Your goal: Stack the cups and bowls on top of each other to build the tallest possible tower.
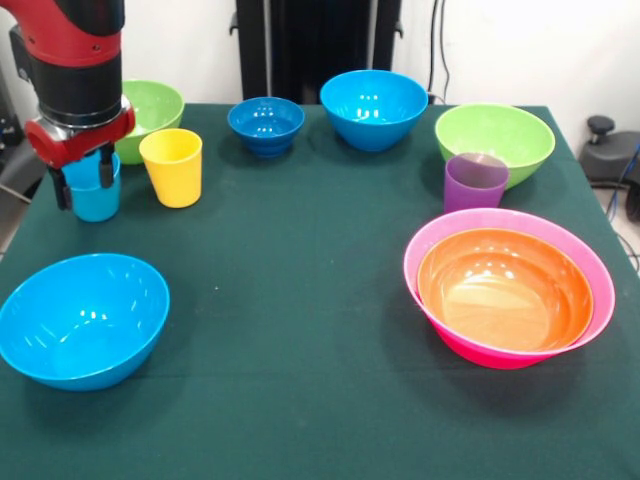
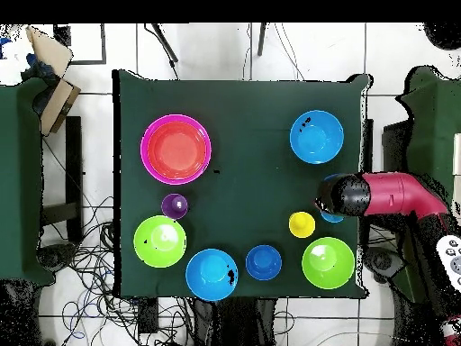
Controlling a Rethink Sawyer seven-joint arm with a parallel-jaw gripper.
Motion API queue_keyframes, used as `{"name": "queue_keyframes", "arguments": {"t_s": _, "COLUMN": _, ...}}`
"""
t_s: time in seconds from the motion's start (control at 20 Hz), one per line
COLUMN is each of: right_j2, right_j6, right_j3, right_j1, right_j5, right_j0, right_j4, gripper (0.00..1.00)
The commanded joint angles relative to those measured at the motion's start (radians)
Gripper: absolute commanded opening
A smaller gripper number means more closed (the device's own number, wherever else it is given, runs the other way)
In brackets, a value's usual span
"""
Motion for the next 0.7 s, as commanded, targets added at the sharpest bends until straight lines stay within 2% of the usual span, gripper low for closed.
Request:
{"name": "queue_keyframes", "arguments": {"t_s": 0.05, "right_j2": -0.065, "right_j6": -0.048, "right_j3": 0.067, "right_j1": -0.015, "right_j5": -0.02, "right_j0": 0.046, "right_j4": -0.086, "gripper": 1.0}}
{"name": "queue_keyframes", "arguments": {"t_s": 0.7, "right_j2": -0.078, "right_j6": -0.055, "right_j3": 0.067, "right_j1": -0.023, "right_j5": -0.022, "right_j0": 0.062, "right_j4": -0.068, "gripper": 1.0}}
